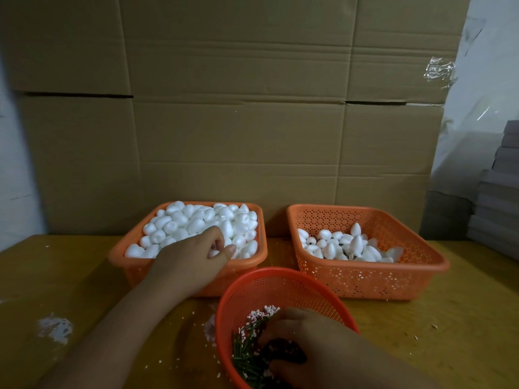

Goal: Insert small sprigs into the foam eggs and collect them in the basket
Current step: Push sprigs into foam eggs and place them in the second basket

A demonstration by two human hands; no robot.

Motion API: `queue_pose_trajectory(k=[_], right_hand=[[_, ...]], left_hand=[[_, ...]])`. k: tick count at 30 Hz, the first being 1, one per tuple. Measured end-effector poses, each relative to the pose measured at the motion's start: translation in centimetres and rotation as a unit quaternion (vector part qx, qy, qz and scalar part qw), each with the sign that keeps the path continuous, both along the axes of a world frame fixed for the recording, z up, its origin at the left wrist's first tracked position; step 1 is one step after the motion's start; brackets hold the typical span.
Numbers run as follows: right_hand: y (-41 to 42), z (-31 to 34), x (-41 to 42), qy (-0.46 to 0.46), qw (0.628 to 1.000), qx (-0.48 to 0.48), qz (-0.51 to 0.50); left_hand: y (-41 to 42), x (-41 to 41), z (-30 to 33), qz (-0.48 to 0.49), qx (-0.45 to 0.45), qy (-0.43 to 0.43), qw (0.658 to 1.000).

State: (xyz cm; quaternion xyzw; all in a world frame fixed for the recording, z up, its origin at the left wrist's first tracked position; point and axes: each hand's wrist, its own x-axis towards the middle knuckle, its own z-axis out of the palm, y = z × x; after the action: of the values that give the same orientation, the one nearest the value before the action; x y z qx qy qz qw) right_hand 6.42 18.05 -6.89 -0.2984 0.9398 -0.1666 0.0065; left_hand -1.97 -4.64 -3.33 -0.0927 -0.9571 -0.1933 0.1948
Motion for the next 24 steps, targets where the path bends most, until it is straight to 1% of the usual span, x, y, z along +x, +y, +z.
queue_pose_trajectory(k=[3,8,14,16,17,18,19,21,22,23,24], right_hand=[[0.1,0.0,0.1,0.004,1.0,-0.005,0.0],[0.1,0.1,0.1,0.01,1.0,-0.011,0.002],[0.1,0.3,0.2,-0.002,1.0,-0.013,0.002],[0.0,0.3,0.2,0.0,1.0,-0.012,0.001],[0.0,0.3,0.2,-0.001,1.0,-0.013,0.0],[0.0,0.3,0.2,-0.002,1.0,-0.014,-0.002],[0.0,0.3,0.2,-0.003,1.0,-0.013,-0.003],[0.0,0.2,0.3,-0.003,1.0,-0.011,-0.001],[0.0,0.2,0.2,-0.002,1.0,-0.013,0.0],[0.1,0.2,0.2,-0.001,1.0,-0.015,-0.002],[0.0,0.2,0.2,0.0,1.0,-0.016,-0.002]], left_hand=[[-0.3,-0.3,0.1,-0.006,0.042,-0.004,0.999],[-0.4,-0.6,0.3,-0.05,0.12,-0.024,0.991],[0.3,0.5,1.1,-0.051,0.158,0.038,0.985],[1.1,1.3,2.1,-0.055,0.209,0.04,0.976],[1.5,1.8,2.7,-0.063,0.26,0.033,0.963],[2.1,2.3,3.3,-0.076,0.322,0.014,0.944],[2.7,3.0,3.8,-0.099,0.385,-0.019,0.917],[3.9,4.5,4.7,-0.175,0.492,-0.11,0.846],[4.4,5.0,4.8,-0.215,0.529,-0.154,0.807],[5.0,5.4,4.7,-0.25,0.552,-0.192,0.772],[5.6,5.6,4.3,-0.277,0.559,-0.224,0.749]])
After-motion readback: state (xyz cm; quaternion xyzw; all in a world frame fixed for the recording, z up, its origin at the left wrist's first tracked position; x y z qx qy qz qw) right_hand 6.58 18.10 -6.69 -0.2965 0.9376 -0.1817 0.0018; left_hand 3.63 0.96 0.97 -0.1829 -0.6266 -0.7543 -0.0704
